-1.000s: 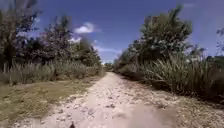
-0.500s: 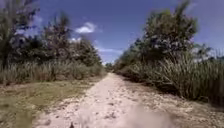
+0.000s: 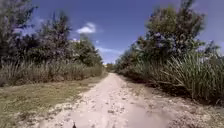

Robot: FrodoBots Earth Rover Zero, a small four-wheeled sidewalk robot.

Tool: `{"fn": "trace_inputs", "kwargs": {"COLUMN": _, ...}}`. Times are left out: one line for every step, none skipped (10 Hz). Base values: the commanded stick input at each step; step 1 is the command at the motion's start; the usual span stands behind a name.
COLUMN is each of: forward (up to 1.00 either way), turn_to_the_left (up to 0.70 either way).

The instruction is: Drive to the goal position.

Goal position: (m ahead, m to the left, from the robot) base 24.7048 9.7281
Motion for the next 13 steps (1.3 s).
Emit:
{"fn": "trace_inputs", "kwargs": {"forward": 0.70, "turn_to_the_left": 0.00}}
{"fn": "trace_inputs", "kwargs": {"forward": 0.70, "turn_to_the_left": 0.00}}
{"fn": "trace_inputs", "kwargs": {"forward": 0.70, "turn_to_the_left": 0.00}}
{"fn": "trace_inputs", "kwargs": {"forward": 0.70, "turn_to_the_left": 0.00}}
{"fn": "trace_inputs", "kwargs": {"forward": 0.70, "turn_to_the_left": 0.00}}
{"fn": "trace_inputs", "kwargs": {"forward": 0.70, "turn_to_the_left": 0.00}}
{"fn": "trace_inputs", "kwargs": {"forward": 0.70, "turn_to_the_left": 0.00}}
{"fn": "trace_inputs", "kwargs": {"forward": 0.70, "turn_to_the_left": 0.00}}
{"fn": "trace_inputs", "kwargs": {"forward": 0.70, "turn_to_the_left": 0.00}}
{"fn": "trace_inputs", "kwargs": {"forward": 0.70, "turn_to_the_left": 0.00}}
{"fn": "trace_inputs", "kwargs": {"forward": 0.70, "turn_to_the_left": 0.00}}
{"fn": "trace_inputs", "kwargs": {"forward": 0.70, "turn_to_the_left": 0.00}}
{"fn": "trace_inputs", "kwargs": {"forward": 0.70, "turn_to_the_left": 0.00}}
